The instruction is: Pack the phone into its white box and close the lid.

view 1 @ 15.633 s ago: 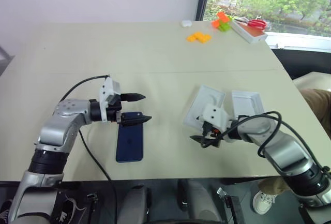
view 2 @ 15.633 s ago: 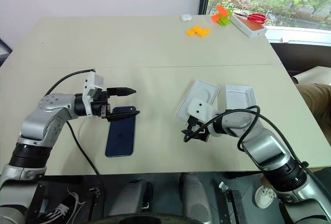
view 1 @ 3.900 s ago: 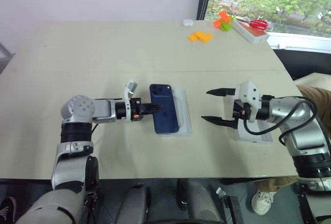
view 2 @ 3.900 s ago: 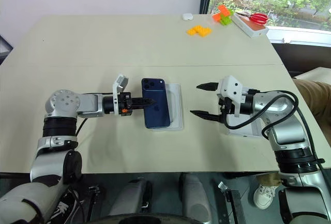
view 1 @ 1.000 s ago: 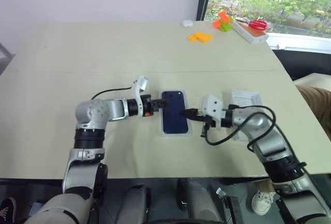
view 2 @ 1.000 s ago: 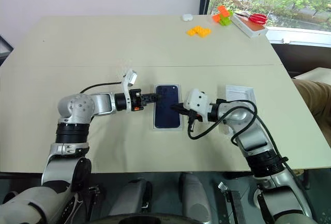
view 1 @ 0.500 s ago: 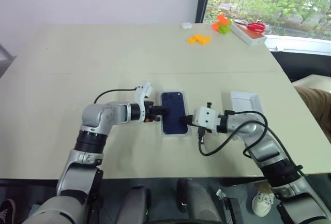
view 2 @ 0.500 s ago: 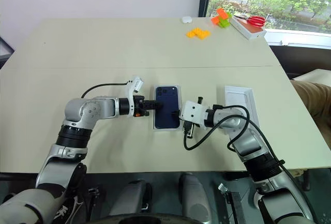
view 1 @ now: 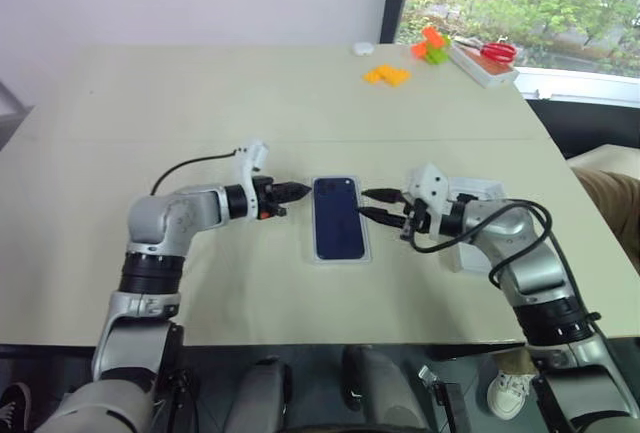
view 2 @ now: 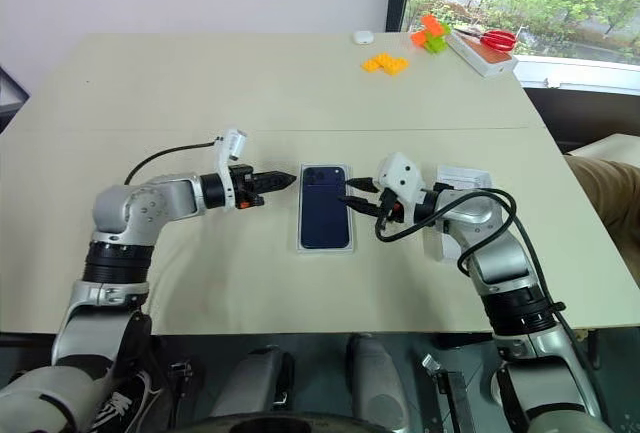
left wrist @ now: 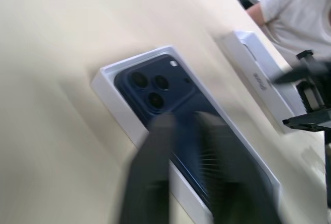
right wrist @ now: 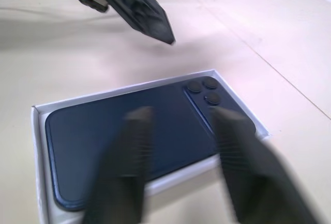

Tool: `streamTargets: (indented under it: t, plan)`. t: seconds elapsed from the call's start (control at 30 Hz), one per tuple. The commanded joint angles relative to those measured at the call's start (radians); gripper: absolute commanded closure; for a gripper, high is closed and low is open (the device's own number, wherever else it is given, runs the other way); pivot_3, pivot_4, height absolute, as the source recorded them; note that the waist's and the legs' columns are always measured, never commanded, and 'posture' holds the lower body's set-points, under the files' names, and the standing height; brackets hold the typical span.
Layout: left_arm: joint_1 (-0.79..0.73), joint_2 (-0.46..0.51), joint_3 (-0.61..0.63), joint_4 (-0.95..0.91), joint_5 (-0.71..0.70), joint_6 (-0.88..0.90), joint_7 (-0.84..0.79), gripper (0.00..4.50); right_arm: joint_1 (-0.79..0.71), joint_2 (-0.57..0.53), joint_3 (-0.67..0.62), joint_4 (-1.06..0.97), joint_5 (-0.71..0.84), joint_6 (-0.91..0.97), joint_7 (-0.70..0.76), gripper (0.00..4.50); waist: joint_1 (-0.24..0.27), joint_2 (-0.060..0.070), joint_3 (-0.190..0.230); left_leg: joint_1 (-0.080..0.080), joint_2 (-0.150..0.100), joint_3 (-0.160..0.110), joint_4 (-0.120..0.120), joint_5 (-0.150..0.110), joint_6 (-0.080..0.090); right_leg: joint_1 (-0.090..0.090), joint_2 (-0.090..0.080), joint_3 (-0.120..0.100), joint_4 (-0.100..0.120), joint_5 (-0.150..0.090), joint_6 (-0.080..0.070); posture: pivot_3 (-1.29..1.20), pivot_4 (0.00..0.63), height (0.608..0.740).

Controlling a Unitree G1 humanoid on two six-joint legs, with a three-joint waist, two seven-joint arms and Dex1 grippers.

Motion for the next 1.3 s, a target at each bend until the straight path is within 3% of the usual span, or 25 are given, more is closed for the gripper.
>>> streamTargets:
  t: [0.03,0.07,0.13,0.17,0.5,0.67,0.9,1.1,1.17,1.3]
  plan:
    - [0.023,0.039,-0.001,-0.059,0.004,-0.094,-0.081,1.65,0.004,-0.023,-0.043,-0.060,0.032,0.022,-0.002,0.56,0.001,0.000,0.000,0.000,0.000,0.000,0.000,0.000,0.000,0.000,0.000,0.000,0.000,0.000,0.000,0.00,0.150,0.740]
    - [0.032,0.052,-0.003,-0.062,0.006,-0.106,-0.098,1.12,0.007,-0.028,-0.048,-0.064,0.028,0.021,-0.007,0.03,0.002,0.000,0.000,0.000,0.000,0.000,0.000,0.000,0.000,0.000,0.000,0.000,0.000,0.000,0.000,0.00,0.150,0.740]
    - [0.047,0.078,0.000,-0.049,0.001,-0.113,-0.129,0.18,0.016,-0.041,-0.053,-0.076,0.021,0.033,-0.013,0.00,0.002,0.000,0.000,0.000,0.000,0.000,0.000,0.000,0.000,0.000,0.000,0.000,0.000,0.000,0.000,0.00,0.150,0.740]
    - [0.048,0.083,0.011,-0.042,-0.012,-0.113,-0.143,0.08,0.023,-0.047,-0.052,-0.085,0.017,0.040,-0.017,0.00,0.001,0.000,0.000,0.000,0.000,0.000,0.000,0.000,0.000,0.000,0.000,0.000,0.000,0.000,0.000,0.00,0.150,0.740]
    - [0.055,0.120,0.015,-0.047,0.011,-0.228,-0.240,0.08,0.022,-0.069,-0.057,-0.103,-0.022,0.063,-0.090,0.00,0.001,0.000,0.000,-0.001,0.000,0.000,0.000,0.000,0.001,0.000,0.000,0.000,-0.001,-0.001,0.000,0.00,0.150,0.740]
    - [0.107,0.135,0.006,-0.076,0.054,-0.374,-0.281,0.08,-0.059,-0.071,-0.077,-0.092,-0.057,0.379,-0.250,0.00,0.000,0.001,0.000,-0.001,0.001,0.001,0.000,0.000,0.001,-0.001,0.000,0.001,0.000,-0.002,-0.004,0.00,0.150,0.740]
    - [0.102,0.127,0.007,-0.071,0.030,-0.376,-0.302,0.08,-0.137,-0.053,-0.066,-0.224,-0.042,0.742,-0.371,0.00,0.004,0.001,0.000,-0.008,0.001,0.000,0.000,-0.001,0.001,-0.007,0.001,0.001,0.000,0.000,-0.001,0.00,0.150,0.740]
    - [0.108,0.142,0.026,-0.059,0.038,-0.421,-0.328,0.08,-0.221,0.013,-0.160,-0.213,-0.067,1.035,-0.552,0.00,0.004,0.001,0.001,-0.015,0.000,0.000,0.001,-0.001,0.001,-0.014,-0.001,0.000,0.000,0.000,0.000,0.00,0.150,0.740]
    - [0.109,0.145,0.024,-0.050,0.046,-0.430,-0.328,0.08,-0.245,-0.017,-0.153,-0.195,-0.058,1.106,-0.550,0.00,0.004,0.001,0.001,-0.017,0.000,0.001,0.001,-0.001,0.001,-0.015,-0.001,0.000,0.000,0.000,0.000,0.00,0.150,0.740]
    - [0.116,0.123,0.014,-0.056,0.032,-0.422,-0.320,0.08,-0.363,-0.022,-0.273,-0.118,0.009,1.294,-0.517,0.00,0.003,0.001,0.001,-0.017,0.000,0.001,0.001,-0.001,0.002,-0.015,-0.001,0.000,0.000,0.000,0.000,0.00,0.150,0.740]
